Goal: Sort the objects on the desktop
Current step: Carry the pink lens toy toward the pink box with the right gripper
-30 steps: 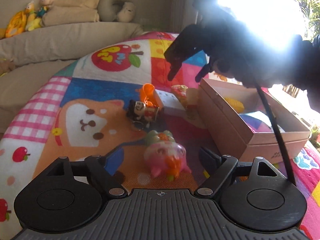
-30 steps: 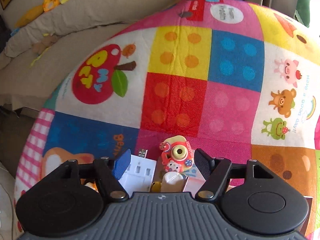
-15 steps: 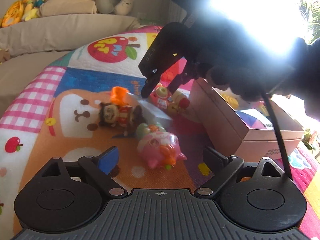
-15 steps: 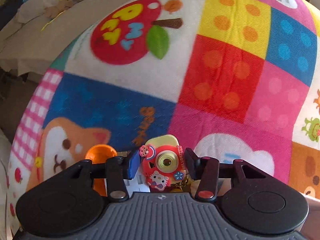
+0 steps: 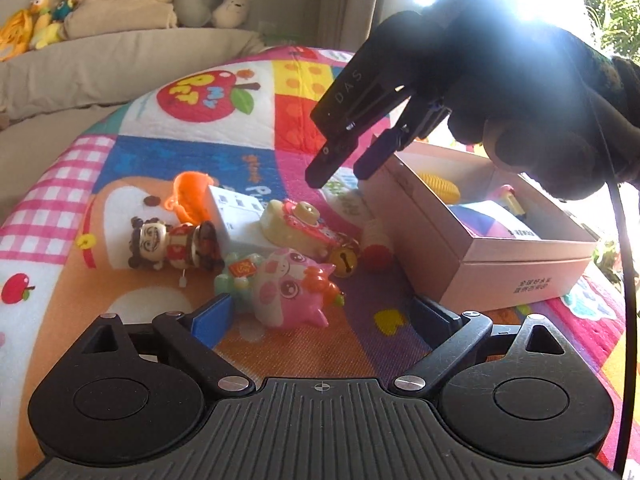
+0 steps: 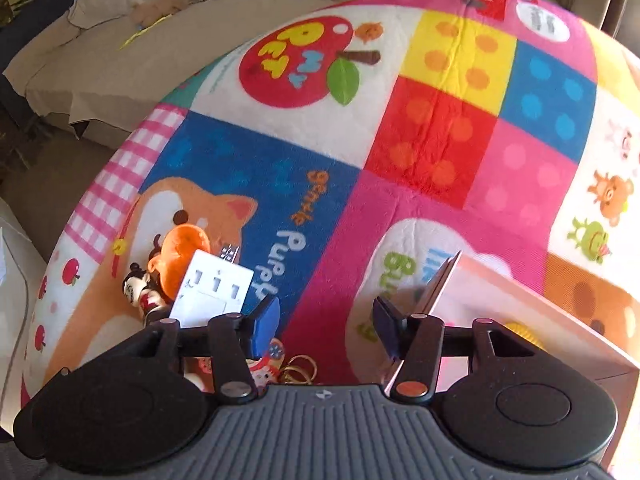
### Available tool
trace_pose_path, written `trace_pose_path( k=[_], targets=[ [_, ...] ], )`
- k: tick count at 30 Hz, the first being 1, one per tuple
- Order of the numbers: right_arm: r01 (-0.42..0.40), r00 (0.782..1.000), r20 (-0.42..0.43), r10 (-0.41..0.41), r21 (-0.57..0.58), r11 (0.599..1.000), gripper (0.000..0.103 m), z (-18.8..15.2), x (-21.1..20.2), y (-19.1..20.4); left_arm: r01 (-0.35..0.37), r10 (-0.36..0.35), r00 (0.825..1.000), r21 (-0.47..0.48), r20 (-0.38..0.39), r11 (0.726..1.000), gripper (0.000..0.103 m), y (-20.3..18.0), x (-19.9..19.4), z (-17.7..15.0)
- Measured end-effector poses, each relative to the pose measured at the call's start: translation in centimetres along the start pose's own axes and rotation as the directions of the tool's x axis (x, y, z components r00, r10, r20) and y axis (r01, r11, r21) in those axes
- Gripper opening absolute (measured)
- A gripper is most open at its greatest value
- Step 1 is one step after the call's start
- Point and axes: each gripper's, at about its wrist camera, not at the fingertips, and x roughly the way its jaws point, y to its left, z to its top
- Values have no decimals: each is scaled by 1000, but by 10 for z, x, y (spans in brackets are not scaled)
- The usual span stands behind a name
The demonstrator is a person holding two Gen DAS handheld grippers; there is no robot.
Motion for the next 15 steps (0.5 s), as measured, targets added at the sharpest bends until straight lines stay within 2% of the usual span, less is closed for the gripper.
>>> trace_pose_path(
  k=[3, 7, 11, 13, 14, 15],
  targets=[
    [-14, 1000, -23, 13, -30, 999, 50, -12, 9, 12, 0, 0, 1000, -5, -5, 1000, 98, 1, 0, 1],
    [33, 999, -3, -33, -95, 995, 46, -24, 7, 31, 5, -5, 1000, -5, -17, 1000, 99, 1, -4, -1],
    [-13, 1000, 7, 13, -46, 999, 45, -29, 5, 29, 12, -13, 999, -13, -48, 1000, 100, 1, -13, -7],
    [-61, 997, 39, 59, 37, 997, 46, -26, 6, 23, -1, 1, 998, -10, -64, 1000, 100, 1, -18, -11],
    [-92, 995, 57, 88, 72, 993, 54, -25, 8, 21, -12, 12, 997, -7, -71, 1000, 100, 0, -20, -13],
    [-122, 991, 65, 116, 98, 988, 68, -23, 11, 20, -24, 23, 997, -5, -76, 1000, 100, 0, -22, -14]
  ],
)
